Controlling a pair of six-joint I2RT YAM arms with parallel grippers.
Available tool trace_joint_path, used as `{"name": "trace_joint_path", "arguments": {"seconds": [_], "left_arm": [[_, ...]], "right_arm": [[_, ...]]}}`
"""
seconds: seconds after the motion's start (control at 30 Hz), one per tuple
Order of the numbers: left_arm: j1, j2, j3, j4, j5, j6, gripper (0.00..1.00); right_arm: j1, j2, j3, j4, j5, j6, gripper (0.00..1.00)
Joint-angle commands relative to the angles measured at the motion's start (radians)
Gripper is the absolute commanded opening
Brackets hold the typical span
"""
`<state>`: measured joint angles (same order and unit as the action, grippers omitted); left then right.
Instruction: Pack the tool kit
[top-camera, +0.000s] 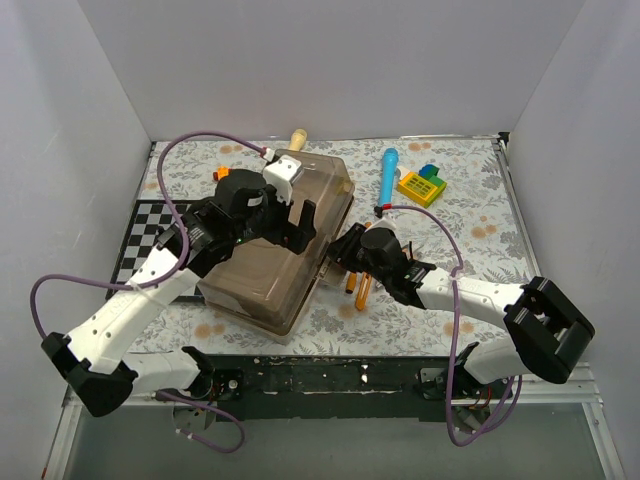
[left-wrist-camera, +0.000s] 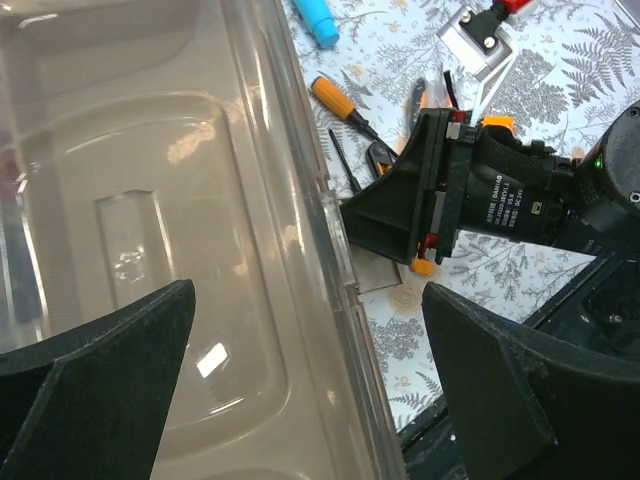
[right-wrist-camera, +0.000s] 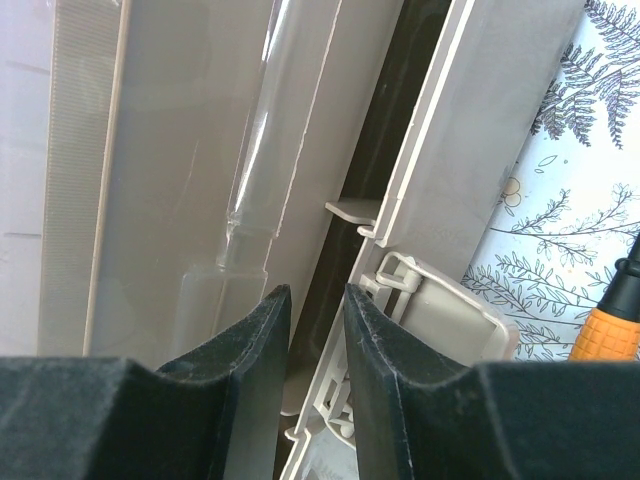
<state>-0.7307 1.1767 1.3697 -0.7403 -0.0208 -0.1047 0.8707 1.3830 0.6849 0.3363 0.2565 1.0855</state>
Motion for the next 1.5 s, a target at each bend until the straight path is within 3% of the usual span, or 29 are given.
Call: {"name": "trace_joint_path", "arguments": {"seconds": [0.0, 0.43, 0.73, 1.17, 1.47], "left_arm": [[-0.025, 0.024, -0.011, 0.001, 0.076, -0.032, 0.98], [-0.147, 0.139, -0.008, -0.093, -0.281, 0.146, 0.98], [-0.157, 0.152, 0.031, -0.143, -0.537, 0.224, 0.98], [-0.148, 0.118, 0.022, -0.137, -0.642, 0.266, 0.98], [-0.062, 0.028, 0.019, -0.114, -0.593, 0.273, 0.98]], "right_arm": [[0.005, 0.048, 0.005, -0.072, 0.012, -0.012, 0.38], [0.004, 0.065, -0.01, -0.06, 0.01, 0.002, 0.38], [0.004, 0.116, -0.005, -0.077, 0.021, 0.004, 0.37], [0.005, 0.171, 0.021, -0.109, 0.026, 0.002, 0.36], [0.004, 0.182, 0.027, -0.121, 0.03, 0.001, 0.35]]}}
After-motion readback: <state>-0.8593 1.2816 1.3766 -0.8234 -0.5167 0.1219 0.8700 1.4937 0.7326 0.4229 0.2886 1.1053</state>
